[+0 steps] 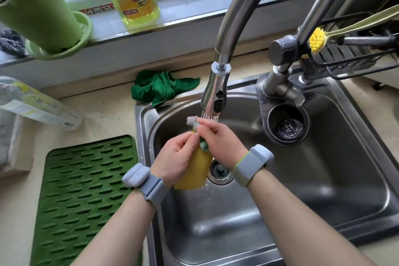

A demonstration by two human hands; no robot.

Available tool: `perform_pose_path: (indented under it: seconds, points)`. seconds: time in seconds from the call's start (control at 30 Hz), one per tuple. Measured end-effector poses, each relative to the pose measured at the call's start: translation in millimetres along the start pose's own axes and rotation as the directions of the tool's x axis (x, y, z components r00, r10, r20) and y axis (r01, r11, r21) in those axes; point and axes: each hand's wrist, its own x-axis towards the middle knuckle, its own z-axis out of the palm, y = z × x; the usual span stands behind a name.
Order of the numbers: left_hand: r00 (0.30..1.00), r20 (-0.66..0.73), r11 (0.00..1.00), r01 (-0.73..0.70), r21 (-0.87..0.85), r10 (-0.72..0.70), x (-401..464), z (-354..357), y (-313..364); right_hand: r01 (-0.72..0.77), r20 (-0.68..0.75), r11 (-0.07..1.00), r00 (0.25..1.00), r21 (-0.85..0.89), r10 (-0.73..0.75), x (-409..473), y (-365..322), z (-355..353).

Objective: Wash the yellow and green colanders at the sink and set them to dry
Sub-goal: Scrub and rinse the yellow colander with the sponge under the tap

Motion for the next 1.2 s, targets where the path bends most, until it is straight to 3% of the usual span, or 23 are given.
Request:
perform_pose_path:
  seconds: [0.07,0.1,0.17,0.2,0.27,0.33,0.4,0.43,0.47,0.53,0.57,0.67,0.73,0.8,0.9,0.97,1.07,1.2]
  points:
    - [1.0,0.006,0.991,0.028,-0.134,-0.027,-6,4,8,-0.032,-0.038,0.998,0.999,0.055,0.034,9,6,-10]
    - [0.999,-0.016,0.965,0.045,-0.257,-0.05,-7,6,13,-0.135,-0.101,0.98,0.983,0.144,0.151,15,11,-16]
    - [0.983,-0.088,0.838,0.09,-0.538,-0.162,-1,10,12,-0.306,-0.177,0.856,0.896,0.416,0.406,17,23,-22]
    - [0.963,-0.115,0.75,0.113,-0.652,-0.245,6,11,7,-0.307,-0.184,0.803,0.873,0.511,0.452,16,32,-20]
    - [0.902,-0.13,0.59,0.156,-0.792,-0.413,14,15,1,-0.271,-0.173,0.753,0.875,0.6,0.453,6,49,-3]
    - [0.851,-0.18,0.524,0.126,-0.842,-0.493,21,23,-5,-0.223,-0.206,0.777,0.888,0.588,0.411,-8,51,16]
    - [0.819,-0.235,0.535,0.101,-0.839,-0.523,23,31,-8,-0.125,-0.304,0.899,0.914,0.419,0.269,-18,48,27]
    - [0.826,-0.252,0.58,0.108,-0.807,-0.504,24,34,-9,-0.066,-0.335,0.981,0.934,0.184,0.126,-23,44,32]
    - [0.846,-0.257,0.642,0.125,-0.756,-0.467,25,35,-12,-0.01,-0.324,0.996,0.946,-0.094,-0.021,-24,42,38]
    - [0.879,-0.258,0.778,0.178,-0.603,-0.402,22,39,-11,0.058,-0.298,0.867,0.926,-0.495,-0.233,-22,29,38]
    - [0.896,-0.229,0.8,0.193,-0.568,-0.379,18,40,-8,0.076,-0.283,0.823,0.918,-0.563,-0.278,-15,24,32]
    - [0.944,-0.094,0.802,0.212,-0.558,-0.316,6,39,0,-0.023,-0.206,0.889,0.975,-0.457,-0.081,9,-1,-8]
    - [0.955,-0.08,0.804,0.194,-0.562,-0.286,3,36,3,-0.136,-0.156,0.846,0.986,-0.516,0.064,15,-6,-30]
    - [0.946,-0.116,0.782,0.178,-0.597,-0.303,8,33,1,-0.113,-0.173,0.847,0.985,-0.52,0.025,5,2,-19]
    - [0.935,-0.142,0.786,0.183,-0.59,-0.325,10,30,-3,0.12,-0.186,0.901,0.959,-0.418,-0.214,-13,13,23]
    - [0.946,-0.118,0.82,0.194,-0.538,-0.301,7,27,-4,0.094,-0.172,0.915,0.97,-0.393,-0.174,0,16,13]
    - [0.965,-0.063,0.878,0.204,-0.433,-0.255,2,26,-2,-0.08,-0.176,0.899,0.984,-0.431,0.004,13,18,-14]
    - [0.977,-0.043,0.906,0.179,-0.384,-0.211,5,21,0,0.093,-0.22,0.924,0.958,-0.372,-0.185,-2,11,7]
